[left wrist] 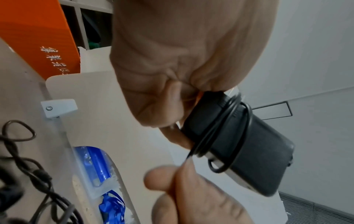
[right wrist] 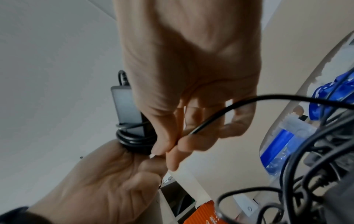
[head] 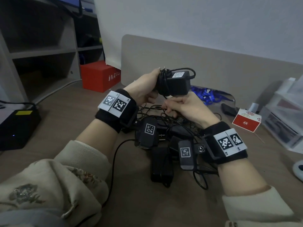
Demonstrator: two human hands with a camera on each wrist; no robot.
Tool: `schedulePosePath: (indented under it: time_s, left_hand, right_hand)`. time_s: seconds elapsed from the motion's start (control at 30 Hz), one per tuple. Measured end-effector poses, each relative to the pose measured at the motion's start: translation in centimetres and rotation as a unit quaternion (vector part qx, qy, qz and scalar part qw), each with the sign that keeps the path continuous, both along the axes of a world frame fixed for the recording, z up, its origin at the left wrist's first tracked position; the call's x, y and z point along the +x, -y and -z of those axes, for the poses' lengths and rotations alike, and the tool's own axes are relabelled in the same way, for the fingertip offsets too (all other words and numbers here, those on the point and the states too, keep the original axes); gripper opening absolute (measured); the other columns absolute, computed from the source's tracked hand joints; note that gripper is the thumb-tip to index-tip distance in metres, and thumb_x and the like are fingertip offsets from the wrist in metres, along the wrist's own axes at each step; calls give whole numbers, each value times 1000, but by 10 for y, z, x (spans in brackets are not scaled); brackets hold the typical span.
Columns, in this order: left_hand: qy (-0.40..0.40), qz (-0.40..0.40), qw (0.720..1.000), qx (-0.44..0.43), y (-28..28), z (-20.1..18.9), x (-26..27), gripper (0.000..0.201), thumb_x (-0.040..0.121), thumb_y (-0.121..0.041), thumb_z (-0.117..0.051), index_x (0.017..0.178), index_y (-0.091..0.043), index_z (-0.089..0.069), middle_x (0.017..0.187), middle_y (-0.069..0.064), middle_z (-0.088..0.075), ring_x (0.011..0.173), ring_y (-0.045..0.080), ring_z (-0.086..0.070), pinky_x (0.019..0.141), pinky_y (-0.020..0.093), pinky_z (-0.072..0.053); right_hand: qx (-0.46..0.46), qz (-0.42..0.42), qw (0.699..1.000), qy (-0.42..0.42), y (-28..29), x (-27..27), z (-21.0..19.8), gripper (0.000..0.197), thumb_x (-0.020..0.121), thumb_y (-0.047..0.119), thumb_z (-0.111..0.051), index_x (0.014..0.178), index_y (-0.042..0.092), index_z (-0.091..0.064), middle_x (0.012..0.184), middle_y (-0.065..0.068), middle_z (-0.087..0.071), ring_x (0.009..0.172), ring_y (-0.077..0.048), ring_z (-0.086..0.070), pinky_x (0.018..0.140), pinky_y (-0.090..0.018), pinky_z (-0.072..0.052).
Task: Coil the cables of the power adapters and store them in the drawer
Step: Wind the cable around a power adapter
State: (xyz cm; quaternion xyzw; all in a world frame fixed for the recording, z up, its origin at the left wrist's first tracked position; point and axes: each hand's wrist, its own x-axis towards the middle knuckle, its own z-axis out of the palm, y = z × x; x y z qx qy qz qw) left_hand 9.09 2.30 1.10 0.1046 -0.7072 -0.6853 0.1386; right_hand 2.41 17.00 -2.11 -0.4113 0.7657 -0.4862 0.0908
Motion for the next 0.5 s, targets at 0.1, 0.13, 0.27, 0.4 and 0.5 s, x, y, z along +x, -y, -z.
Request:
schedulePosePath:
  time_s: [0.1,0.13,0.27,0.4,0.5]
  left_hand:
    - [6,-7,999,-36,1,1,-1,42,104,-42,-32,68,-22,-40,56,-5,-30,41,8,-20,45,23,-15]
    - [8,-8,999,-49,1,1,-1,41,104,-42,-32,68,-22,-38,57,-5,-28,41,8,-20,46,23,-14]
    - [16,6,996,-86,0,1,0,42,104,-44,-35,71,-20,-44,48,-10,-33,40,7,-21,42,21,-16]
    - [20,1,982,-187,3,0,3,43,100,-51,-43,79,-15,-55,52,-9,-41,45,8,-27,41,20,-23]
    - [36,-31,953,-298,5,1,4,52,95,-59,-48,78,-13,-63,59,-5,-46,49,12,-36,46,21,-31]
  right_hand:
    - [-5,32,999,-2,-7,-8,-1,16,91,17,-66,83,6,-73,57,8,-65,51,-3,-54,62,-30,-44]
    - [-10,45,999,0,-8,-9,-1,13,89,16,-69,80,8,-73,59,8,-66,57,-3,-57,66,-30,-47]
    - [14,132,989,-65,-11,-18,-2,15,82,17,-76,71,6,-73,63,-3,-64,63,-5,-50,60,-21,-41]
    - [-2,202,974,-107,-18,-25,-2,33,79,26,-79,62,3,-61,57,1,-47,55,-5,-38,50,-18,-33]
    - [-73,200,973,-92,-20,-24,-4,36,77,35,-81,61,7,-65,56,3,-52,48,2,-40,48,-9,-33]
